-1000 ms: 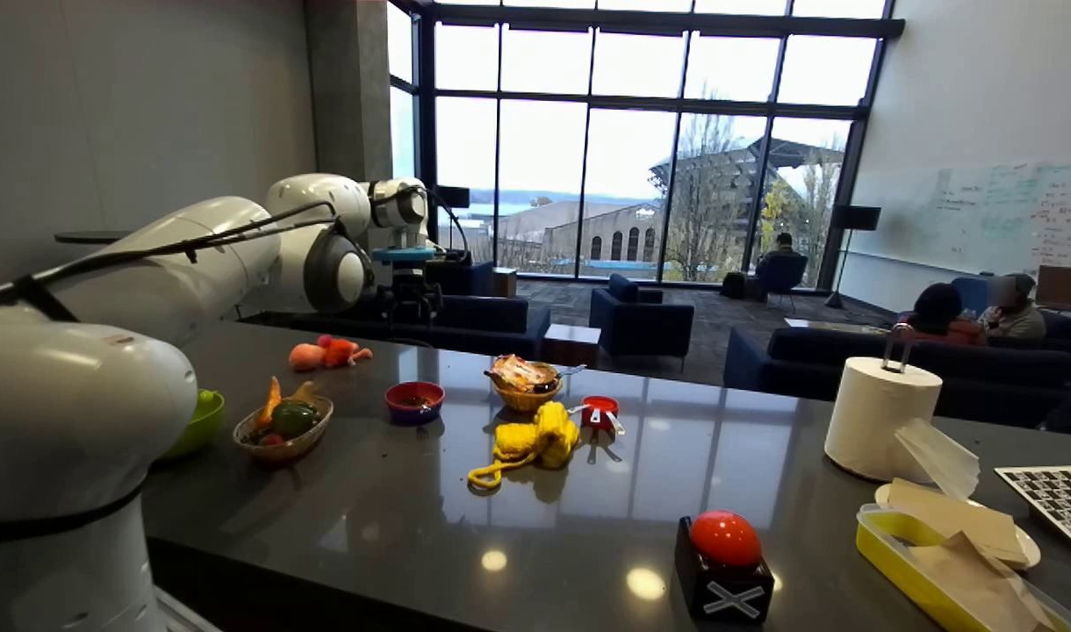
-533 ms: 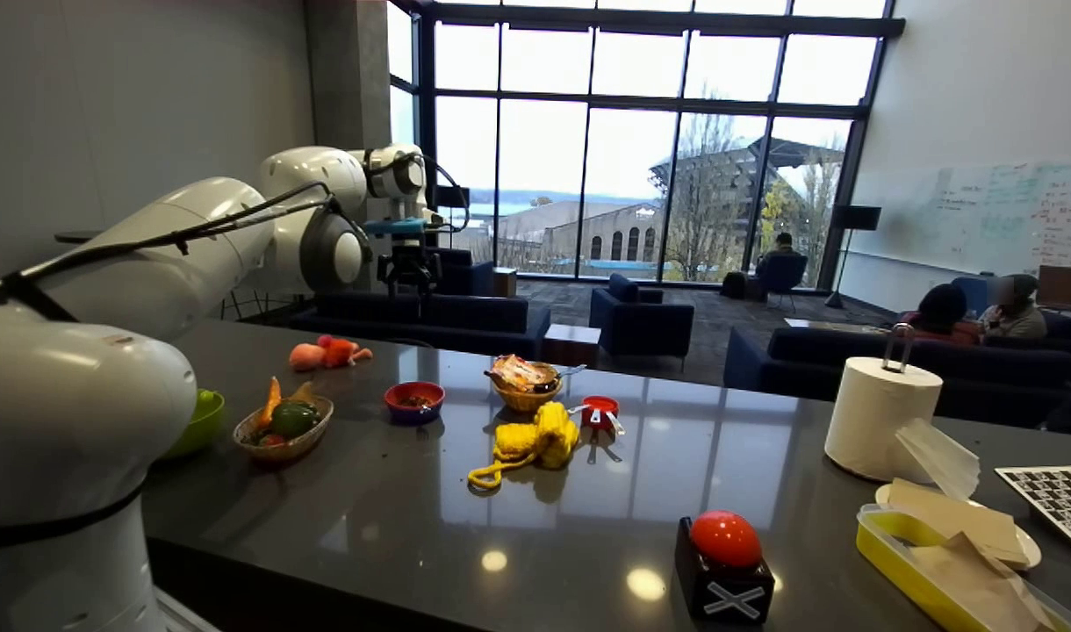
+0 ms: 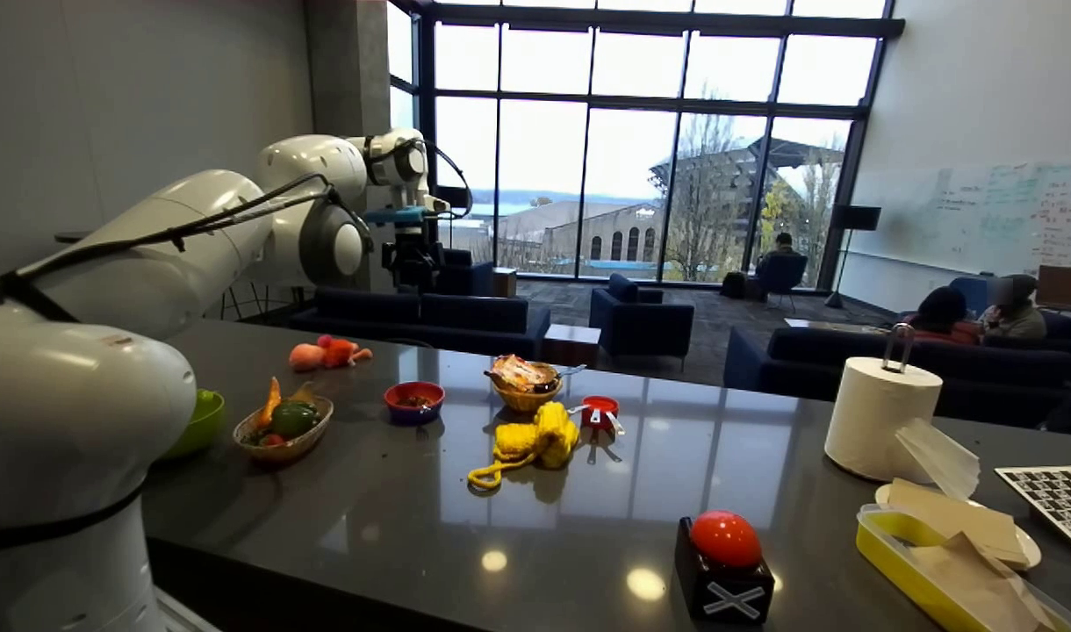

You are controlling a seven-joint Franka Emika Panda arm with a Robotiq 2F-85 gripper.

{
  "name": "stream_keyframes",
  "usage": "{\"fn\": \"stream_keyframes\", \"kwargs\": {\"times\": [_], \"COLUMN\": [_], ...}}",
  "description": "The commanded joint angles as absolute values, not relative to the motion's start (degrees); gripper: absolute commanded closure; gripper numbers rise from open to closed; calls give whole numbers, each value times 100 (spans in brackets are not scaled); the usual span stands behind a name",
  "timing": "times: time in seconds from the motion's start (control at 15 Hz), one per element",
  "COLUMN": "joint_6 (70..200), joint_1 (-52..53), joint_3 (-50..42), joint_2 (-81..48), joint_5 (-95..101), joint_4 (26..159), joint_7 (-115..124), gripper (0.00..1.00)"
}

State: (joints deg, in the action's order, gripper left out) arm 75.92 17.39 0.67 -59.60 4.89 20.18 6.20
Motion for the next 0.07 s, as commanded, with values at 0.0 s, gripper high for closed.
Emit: {"fn": "stream_keyframes", "kwargs": {"times": [0.0], "joint_6": [7637], "joint_1": [1746], "joint_3": [35], "joint_2": [-5893], "joint_5": [460], "joint_4": [2132], "joint_7": [620], "gripper": [0]}}
